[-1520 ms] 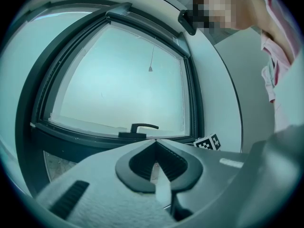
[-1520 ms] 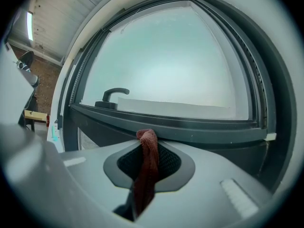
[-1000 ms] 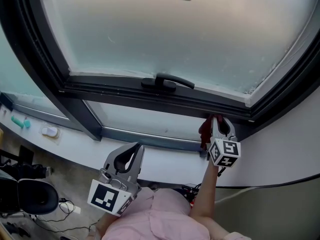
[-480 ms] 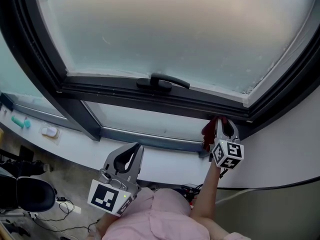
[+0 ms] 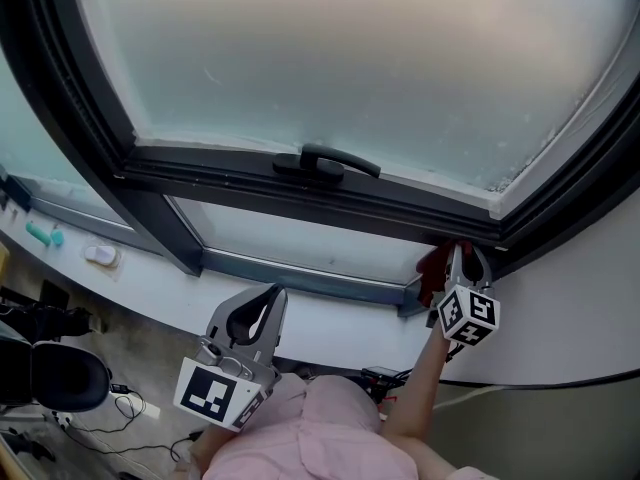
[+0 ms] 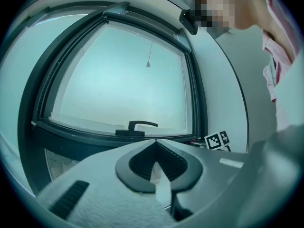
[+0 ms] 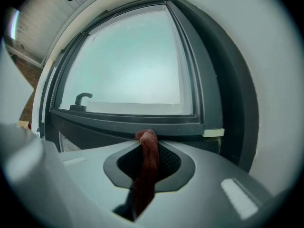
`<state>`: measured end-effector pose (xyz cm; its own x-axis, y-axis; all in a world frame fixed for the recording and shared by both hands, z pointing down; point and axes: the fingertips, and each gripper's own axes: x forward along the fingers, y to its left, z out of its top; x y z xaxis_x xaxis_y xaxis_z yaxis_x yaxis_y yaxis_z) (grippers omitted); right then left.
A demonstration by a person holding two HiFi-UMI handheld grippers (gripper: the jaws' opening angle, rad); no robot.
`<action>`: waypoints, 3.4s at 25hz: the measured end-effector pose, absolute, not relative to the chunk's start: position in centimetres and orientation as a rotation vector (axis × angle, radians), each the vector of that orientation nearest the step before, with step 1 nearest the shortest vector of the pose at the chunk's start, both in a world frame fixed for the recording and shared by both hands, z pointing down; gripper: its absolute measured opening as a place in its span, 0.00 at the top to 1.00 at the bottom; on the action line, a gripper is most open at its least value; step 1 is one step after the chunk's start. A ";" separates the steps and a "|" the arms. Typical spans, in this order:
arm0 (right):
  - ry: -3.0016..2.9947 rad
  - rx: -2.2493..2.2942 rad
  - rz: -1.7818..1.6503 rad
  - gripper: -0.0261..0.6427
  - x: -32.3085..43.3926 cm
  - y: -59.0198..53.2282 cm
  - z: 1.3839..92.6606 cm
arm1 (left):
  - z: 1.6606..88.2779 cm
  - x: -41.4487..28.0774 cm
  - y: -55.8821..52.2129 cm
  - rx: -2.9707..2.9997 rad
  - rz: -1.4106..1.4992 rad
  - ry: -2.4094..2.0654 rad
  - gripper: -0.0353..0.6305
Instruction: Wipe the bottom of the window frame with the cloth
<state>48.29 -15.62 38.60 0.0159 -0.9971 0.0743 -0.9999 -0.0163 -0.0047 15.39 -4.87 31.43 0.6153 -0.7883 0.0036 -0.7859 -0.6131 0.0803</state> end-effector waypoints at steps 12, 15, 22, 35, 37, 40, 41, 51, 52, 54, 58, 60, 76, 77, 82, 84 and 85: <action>-2.070 2.374 0.123 0.89 53.6 -14.6 38.8 | 30.8 16.9 -5.2 2.787 -0.035 -1.329 0.95; -2.063 2.365 0.114 0.89 53.5 -14.5 38.9 | 30.7 16.7 -5.2 2.786 -0.038 -1.332 0.95; -1.946 2.430 0.157 0.89 55.7 -14.2 38.9 | 30.2 15.7 -5.4 2.778 -0.051 -1.348 0.95; -2.109 2.367 0.292 0.89 51.3 -11.6 40.3 | 32.6 11.5 -4.2 2.717 0.001 -1.338 0.95; -2.149 2.321 0.330 0.89 49.1 -9.8 40.8 | 33.2 10.7 -3.9 2.711 0.029 -1.305 0.95; -2.216 2.231 0.391 0.89 45.0 -6.7 41.3 | 34.1 8.9 -3.7 2.703 0.069 -1.259 0.95; -2.230 2.202 0.409 0.89 43.6 -5.7 41.5 | 34.3 8.2 -3.8 2.701 0.078 -1.250 0.95; -2.224 2.135 0.439 0.89 32.0 2.3 39.6 | 33.5 -1.0 -3.6 2.730 0.128 -1.239 0.95; -2.231 2.131 0.428 0.89 30.8 2.6 39.3 | 33.6 -2.0 -3.3 2.731 0.124 -1.242 0.95; -2.246 2.127 0.416 0.89 28.7 3.4 38.9 | 33.6 -3.7 -2.5 2.733 0.119 -1.242 0.95; -2.284 2.126 0.397 0.89 24.8 5.4 38.0 | 33.5 -7.5 -0.7 2.730 0.119 -1.268 0.95; -2.303 2.118 0.379 0.89 22.9 6.3 37.3 | 33.4 -9.7 0.0 2.724 0.114 -1.296 0.95; -2.400 1.966 0.422 0.89 18.7 8.2 35.3 | 32.6 -8.1 2.0 2.716 0.082 -1.213 0.95; -2.400 1.953 0.430 0.89 18.6 8.2 35.4 | 32.6 -7.7 2.1 2.714 0.085 -1.201 0.95; -2.413 1.915 0.450 0.89 18.0 8.2 35.4 | 32.6 -7.3 2.6 2.706 0.099 -1.183 0.95; -2.413 1.905 0.437 0.89 17.5 8.3 35.2 | 32.4 -7.7 2.7 2.706 0.098 -1.189 0.95; -2.411 1.900 0.432 0.89 17.2 8.3 35.1 | 32.3 -7.8 2.6 2.707 0.096 -1.190 0.95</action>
